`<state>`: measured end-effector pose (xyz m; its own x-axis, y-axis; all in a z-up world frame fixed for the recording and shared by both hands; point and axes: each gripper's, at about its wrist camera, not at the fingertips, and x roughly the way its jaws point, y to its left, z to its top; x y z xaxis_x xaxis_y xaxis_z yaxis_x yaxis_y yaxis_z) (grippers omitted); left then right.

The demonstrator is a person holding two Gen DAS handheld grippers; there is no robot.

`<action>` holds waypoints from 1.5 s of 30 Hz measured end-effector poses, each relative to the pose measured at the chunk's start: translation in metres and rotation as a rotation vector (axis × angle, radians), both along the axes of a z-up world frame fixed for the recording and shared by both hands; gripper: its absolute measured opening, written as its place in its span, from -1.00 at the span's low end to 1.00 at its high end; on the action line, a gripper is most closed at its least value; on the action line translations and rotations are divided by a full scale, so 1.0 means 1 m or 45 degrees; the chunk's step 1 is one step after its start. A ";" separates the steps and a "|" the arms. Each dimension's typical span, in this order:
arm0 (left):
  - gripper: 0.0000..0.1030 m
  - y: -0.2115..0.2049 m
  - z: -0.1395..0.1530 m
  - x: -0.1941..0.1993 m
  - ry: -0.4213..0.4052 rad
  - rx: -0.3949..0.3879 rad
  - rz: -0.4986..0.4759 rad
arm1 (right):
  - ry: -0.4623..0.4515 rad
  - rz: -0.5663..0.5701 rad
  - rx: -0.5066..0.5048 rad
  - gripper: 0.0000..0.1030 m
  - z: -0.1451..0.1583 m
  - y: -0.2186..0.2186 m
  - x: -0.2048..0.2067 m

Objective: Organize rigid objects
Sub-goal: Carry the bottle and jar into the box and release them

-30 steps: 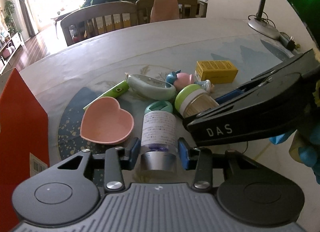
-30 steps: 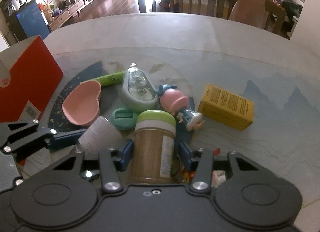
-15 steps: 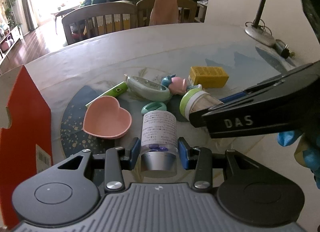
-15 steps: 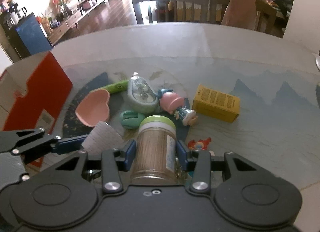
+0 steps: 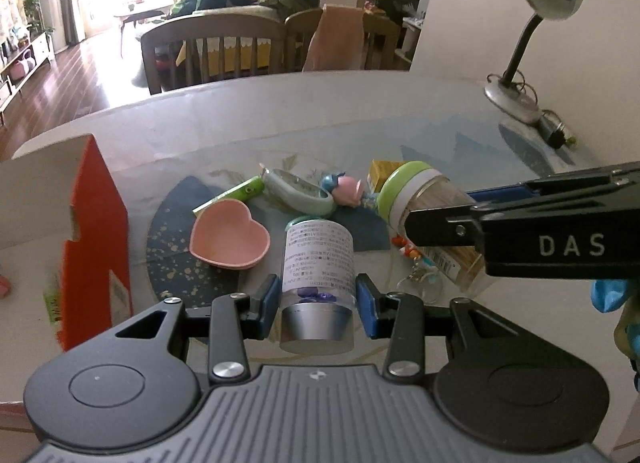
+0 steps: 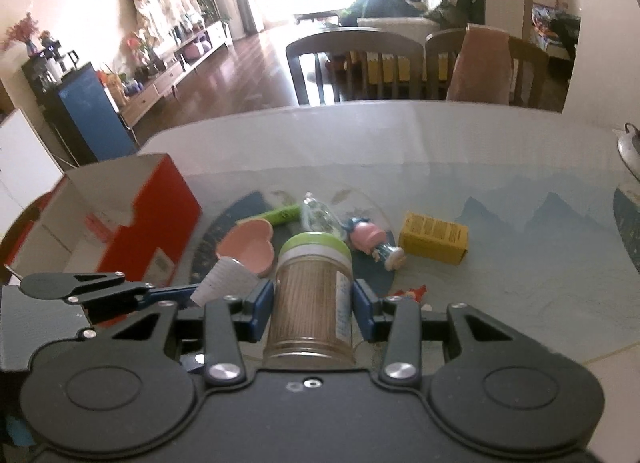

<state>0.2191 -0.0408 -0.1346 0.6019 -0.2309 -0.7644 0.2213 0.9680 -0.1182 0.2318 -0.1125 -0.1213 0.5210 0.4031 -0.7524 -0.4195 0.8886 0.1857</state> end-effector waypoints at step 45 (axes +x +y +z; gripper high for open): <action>-0.22 0.246 0.047 -0.038 0.018 0.063 0.416 | -0.092 0.272 0.014 -0.18 0.024 0.200 -0.035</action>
